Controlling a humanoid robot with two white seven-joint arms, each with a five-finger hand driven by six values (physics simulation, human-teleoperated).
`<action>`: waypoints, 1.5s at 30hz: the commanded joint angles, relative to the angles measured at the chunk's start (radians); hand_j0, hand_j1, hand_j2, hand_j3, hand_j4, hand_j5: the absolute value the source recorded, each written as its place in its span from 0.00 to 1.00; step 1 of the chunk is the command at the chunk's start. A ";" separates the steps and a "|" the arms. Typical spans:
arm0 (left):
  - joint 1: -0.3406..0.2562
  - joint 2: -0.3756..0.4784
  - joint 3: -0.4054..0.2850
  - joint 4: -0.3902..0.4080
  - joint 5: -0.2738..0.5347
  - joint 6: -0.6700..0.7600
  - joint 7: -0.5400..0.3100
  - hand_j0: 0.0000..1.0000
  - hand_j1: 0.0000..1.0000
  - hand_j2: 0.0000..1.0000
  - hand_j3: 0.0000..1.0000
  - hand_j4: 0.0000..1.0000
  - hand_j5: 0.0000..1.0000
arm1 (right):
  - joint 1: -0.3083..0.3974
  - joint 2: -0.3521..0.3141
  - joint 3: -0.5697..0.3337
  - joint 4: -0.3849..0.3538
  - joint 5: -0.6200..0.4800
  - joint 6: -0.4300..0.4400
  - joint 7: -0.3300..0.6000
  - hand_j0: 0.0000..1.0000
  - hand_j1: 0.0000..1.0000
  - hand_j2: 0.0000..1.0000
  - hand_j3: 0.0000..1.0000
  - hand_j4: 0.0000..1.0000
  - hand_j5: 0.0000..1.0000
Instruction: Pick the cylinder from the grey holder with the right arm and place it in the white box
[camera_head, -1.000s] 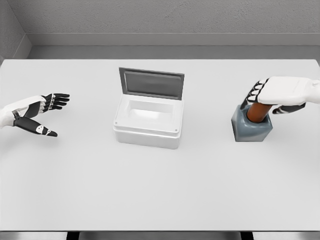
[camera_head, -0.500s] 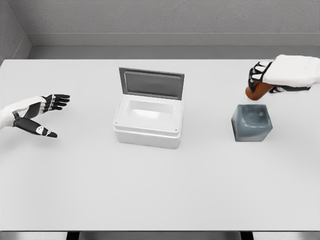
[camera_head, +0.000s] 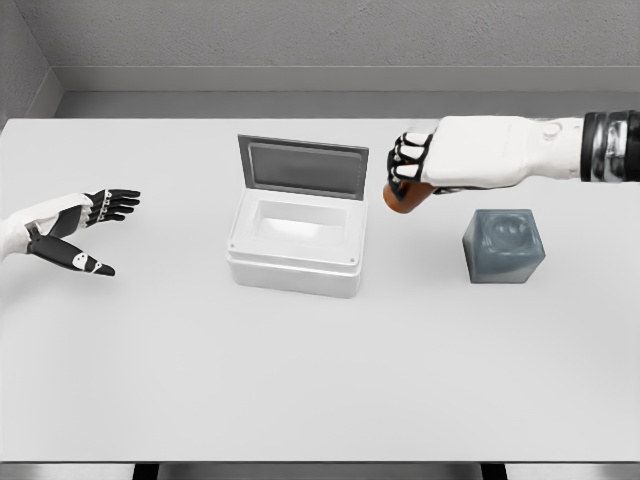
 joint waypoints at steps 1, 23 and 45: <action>0.000 0.001 0.002 -0.002 0.006 0.000 0.000 1.00 1.00 1.00 1.00 1.00 1.00 | 0.000 0.007 0.016 -0.027 -0.013 0.006 -0.009 0.00 0.00 0.00 0.00 0.00 0.00; 0.000 0.001 0.003 -0.002 0.003 0.000 0.000 1.00 1.00 1.00 1.00 1.00 1.00 | -0.081 0.128 0.097 -0.008 -0.002 0.006 -0.009 0.00 0.00 0.00 0.00 0.00 0.00; 0.000 0.001 0.003 -0.002 0.003 -0.001 0.000 1.00 1.00 1.00 1.00 1.00 1.00 | -0.089 0.197 0.140 0.156 0.027 0.006 -0.009 0.01 0.01 0.01 0.01 0.01 0.01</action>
